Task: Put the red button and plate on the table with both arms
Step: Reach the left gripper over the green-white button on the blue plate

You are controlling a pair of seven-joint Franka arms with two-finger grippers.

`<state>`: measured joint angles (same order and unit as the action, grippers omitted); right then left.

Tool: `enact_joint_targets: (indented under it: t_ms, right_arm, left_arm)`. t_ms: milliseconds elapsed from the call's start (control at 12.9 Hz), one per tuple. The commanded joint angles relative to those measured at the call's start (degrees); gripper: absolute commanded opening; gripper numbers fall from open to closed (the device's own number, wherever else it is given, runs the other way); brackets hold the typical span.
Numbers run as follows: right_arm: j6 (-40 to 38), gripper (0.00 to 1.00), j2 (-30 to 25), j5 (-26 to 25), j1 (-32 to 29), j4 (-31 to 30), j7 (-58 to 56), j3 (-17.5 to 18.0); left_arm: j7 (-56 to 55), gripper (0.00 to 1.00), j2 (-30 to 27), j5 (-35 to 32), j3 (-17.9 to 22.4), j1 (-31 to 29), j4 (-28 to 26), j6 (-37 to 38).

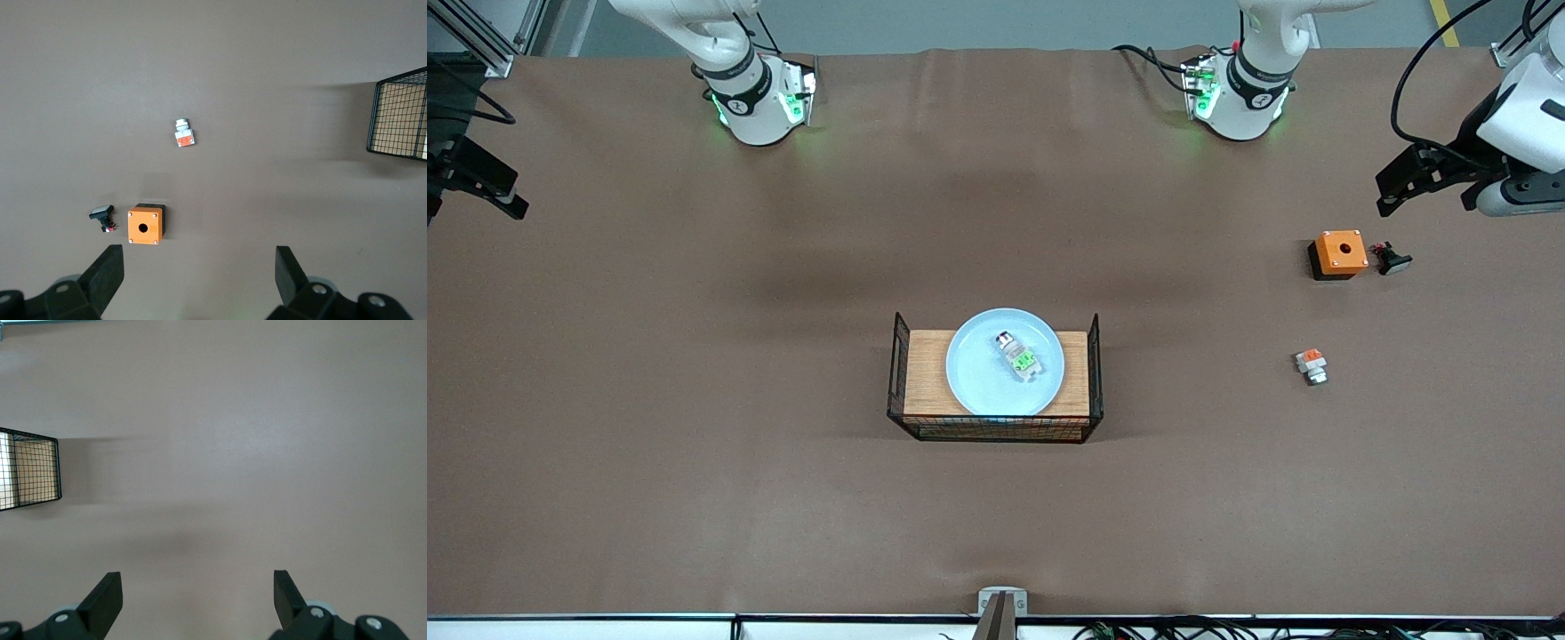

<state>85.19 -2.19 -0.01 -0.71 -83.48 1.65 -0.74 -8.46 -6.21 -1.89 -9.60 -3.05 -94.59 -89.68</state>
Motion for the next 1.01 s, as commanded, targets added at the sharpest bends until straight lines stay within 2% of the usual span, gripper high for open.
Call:
enact_joint_targets:
  t_ms: [0, 155, 309, 464, 619, 696, 928]
  right_arm:
    - [-0.9, 1.0, 0.8, -1.0, -0.3, 1.7, -0.3, 0.5]
    - [-0.9, 1.0, 0.8, -1.0, -0.3, 1.7, -0.3, 0.5]
    - [-1.0, 1.0, 0.8, -1.0, -0.3, 1.6, -0.4, 0.5]
    - [-1.0, 1.0, 0.8, -1.0, -0.1, 1.5, -0.3, 0.5]
    - [-0.8, 1.0, 0.9, -1.0, 0.7, 1.5, -0.2, 0.6]
    - [-0.8, 1.0, 1.0, -1.0, 1.6, 1.4, 0.1, 0.5]
    - [-0.9, 1.0, 1.3, -1.0, 1.7, 1.2, -0.2, 0.5]
  left_arm:
    - [0.7, 1.0, 0.5, 0.0, 0.2, 0.2, 1.4, 1.2]
    - [0.6, 1.0, 0.5, 0.4, -0.2, 0.5, 2.1, 1.2]
    - [0.1, 1.0, 2.1, 2.5, -0.8, 1.0, 5.5, 2.2]
    - [-3.1, 1.0, 5.2, 2.5, -4.1, 1.1, 9.2, 4.2]
    - [-12.1, 1.0, 7.3, 3.2, -6.5, 1.4, 10.2, 4.2]
    - [-17.0, 1.0, 9.4, 3.2, -8.0, 1.6, 12.7, 4.2]
    - [-31.9, 1.0, 16.8, 3.2, -15.1, 1.7, 18.6, 3.5]
